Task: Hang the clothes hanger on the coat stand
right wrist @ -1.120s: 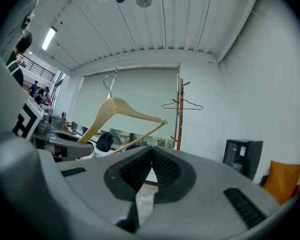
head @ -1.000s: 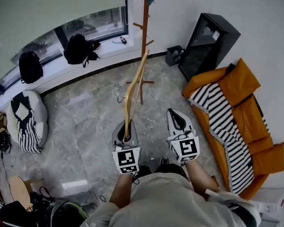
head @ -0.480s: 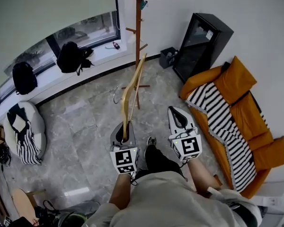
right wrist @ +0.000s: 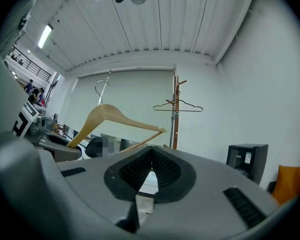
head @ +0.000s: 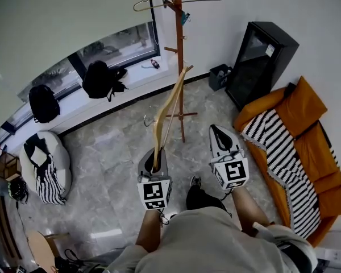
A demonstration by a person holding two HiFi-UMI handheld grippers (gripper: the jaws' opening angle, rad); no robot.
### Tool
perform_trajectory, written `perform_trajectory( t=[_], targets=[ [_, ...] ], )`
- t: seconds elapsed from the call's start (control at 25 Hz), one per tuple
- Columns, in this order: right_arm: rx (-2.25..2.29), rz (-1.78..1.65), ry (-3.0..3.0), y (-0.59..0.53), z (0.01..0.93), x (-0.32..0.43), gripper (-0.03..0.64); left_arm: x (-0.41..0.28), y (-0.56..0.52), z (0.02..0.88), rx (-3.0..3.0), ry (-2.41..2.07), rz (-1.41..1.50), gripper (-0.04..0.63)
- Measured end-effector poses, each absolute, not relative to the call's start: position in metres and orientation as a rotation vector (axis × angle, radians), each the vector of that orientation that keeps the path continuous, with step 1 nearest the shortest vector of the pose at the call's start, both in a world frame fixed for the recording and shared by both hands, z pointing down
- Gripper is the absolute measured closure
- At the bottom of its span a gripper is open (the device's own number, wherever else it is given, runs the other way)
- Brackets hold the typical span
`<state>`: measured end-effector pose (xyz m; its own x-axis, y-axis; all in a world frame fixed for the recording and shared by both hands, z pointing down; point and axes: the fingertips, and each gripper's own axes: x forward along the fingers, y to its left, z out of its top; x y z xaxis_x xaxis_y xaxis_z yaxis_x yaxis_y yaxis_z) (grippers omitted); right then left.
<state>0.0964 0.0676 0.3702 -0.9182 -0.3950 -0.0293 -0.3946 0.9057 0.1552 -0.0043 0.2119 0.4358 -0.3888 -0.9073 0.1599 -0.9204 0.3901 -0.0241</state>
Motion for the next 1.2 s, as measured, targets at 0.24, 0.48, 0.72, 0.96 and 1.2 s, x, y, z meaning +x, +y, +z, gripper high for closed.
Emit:
perform_trajectory(
  t=[0.24,0.48,0.72,0.96,1.2],
  targets=[
    [0.675,-0.215,-3.058,-0.008,0.367,0.075,0.613,-0.035,0.162,0.443,1.739,-2.418,0.253,0.545],
    [0.694,-0.096,-3.034,-0.087,0.384,0.064,0.613,-0.051,0.098,0.453,1.795,-2.284,0.270,0.545],
    [0.738,0.002,-2.995,-0.146,0.418,0.069,0.612,-0.056,0.046,0.459,1.908,-2.172,0.368,0.545],
    [0.778,0.051,-2.967,-0.167,0.433,0.078,0.612,-0.054,0.018,0.468,2.013,-2.049,0.457,0.545],
    [0.806,0.046,-2.941,-0.180,0.439,0.073,0.612,-0.064,-0.007,0.476,2.049,-1.998,0.470,0.545]
  ],
)
